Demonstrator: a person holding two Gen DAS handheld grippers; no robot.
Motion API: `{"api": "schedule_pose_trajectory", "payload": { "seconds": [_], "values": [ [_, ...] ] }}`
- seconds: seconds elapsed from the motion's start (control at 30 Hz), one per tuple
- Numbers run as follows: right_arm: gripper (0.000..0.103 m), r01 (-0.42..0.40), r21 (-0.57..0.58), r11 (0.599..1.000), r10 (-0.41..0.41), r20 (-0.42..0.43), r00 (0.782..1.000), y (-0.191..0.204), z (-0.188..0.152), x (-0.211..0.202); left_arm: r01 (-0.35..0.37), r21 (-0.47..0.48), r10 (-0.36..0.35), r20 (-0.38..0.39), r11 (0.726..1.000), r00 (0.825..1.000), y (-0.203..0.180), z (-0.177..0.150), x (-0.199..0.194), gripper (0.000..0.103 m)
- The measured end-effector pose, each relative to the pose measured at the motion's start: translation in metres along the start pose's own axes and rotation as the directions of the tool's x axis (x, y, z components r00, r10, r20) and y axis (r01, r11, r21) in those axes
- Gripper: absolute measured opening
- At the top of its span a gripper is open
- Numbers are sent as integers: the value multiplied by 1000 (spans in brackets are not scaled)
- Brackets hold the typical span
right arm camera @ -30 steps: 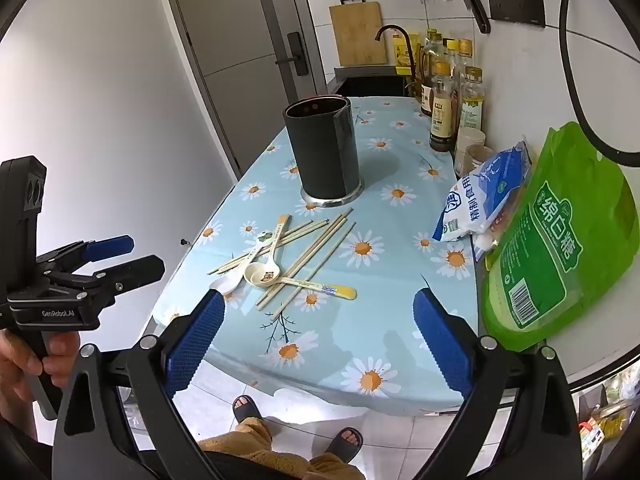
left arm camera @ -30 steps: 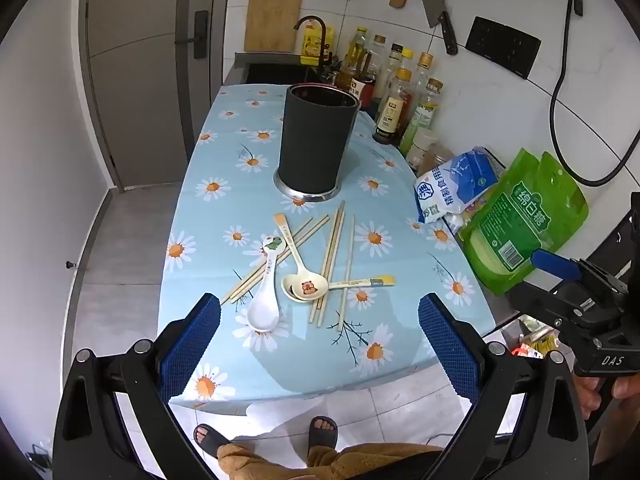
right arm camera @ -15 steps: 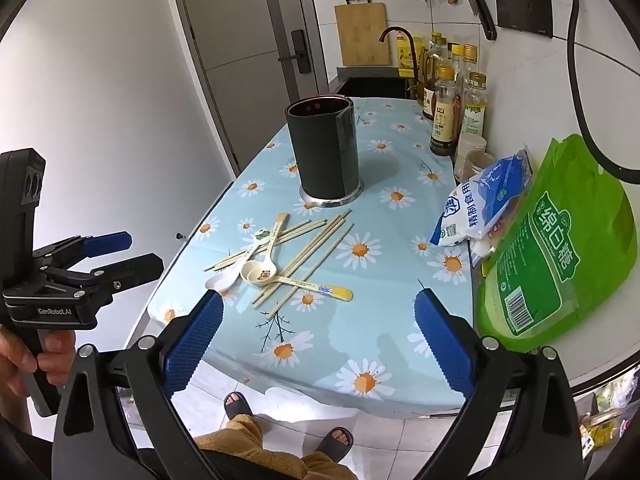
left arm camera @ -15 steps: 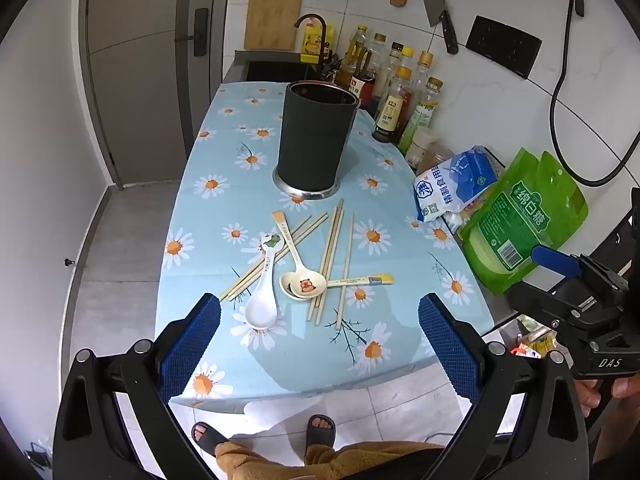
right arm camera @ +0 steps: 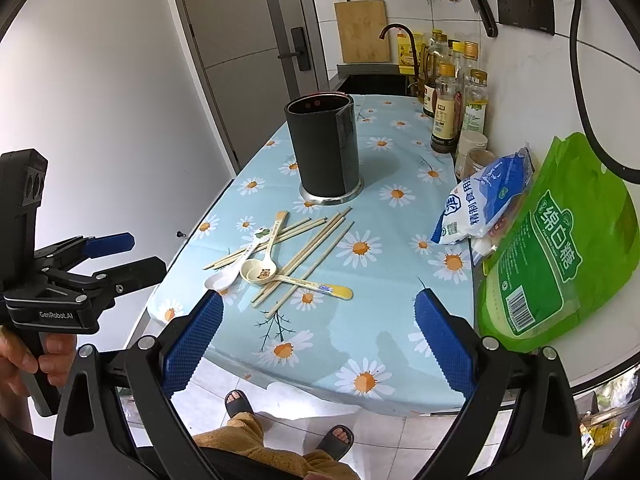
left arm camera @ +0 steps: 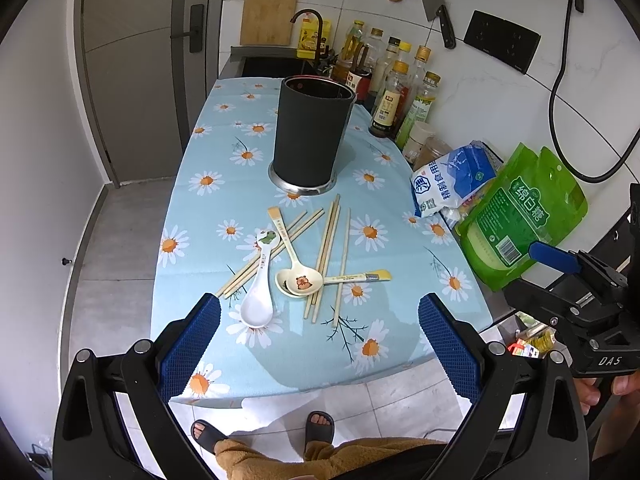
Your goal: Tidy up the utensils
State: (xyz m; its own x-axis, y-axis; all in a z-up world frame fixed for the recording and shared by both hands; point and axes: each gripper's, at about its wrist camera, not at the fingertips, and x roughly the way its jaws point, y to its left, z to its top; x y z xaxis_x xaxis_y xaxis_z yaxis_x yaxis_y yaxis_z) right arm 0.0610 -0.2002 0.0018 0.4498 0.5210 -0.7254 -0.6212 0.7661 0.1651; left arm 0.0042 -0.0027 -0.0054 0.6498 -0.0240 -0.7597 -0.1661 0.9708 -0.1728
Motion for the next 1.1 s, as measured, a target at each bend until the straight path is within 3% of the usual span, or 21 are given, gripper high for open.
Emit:
{"api": "schedule_pose_trajectory", "payload": {
  "seconds": [1.1],
  "values": [
    [96,3,-1,1000,-3,-49,999,-4,-4,12,-10,2,10,-40,1000,999,1,-3,3,97]
  ]
}}
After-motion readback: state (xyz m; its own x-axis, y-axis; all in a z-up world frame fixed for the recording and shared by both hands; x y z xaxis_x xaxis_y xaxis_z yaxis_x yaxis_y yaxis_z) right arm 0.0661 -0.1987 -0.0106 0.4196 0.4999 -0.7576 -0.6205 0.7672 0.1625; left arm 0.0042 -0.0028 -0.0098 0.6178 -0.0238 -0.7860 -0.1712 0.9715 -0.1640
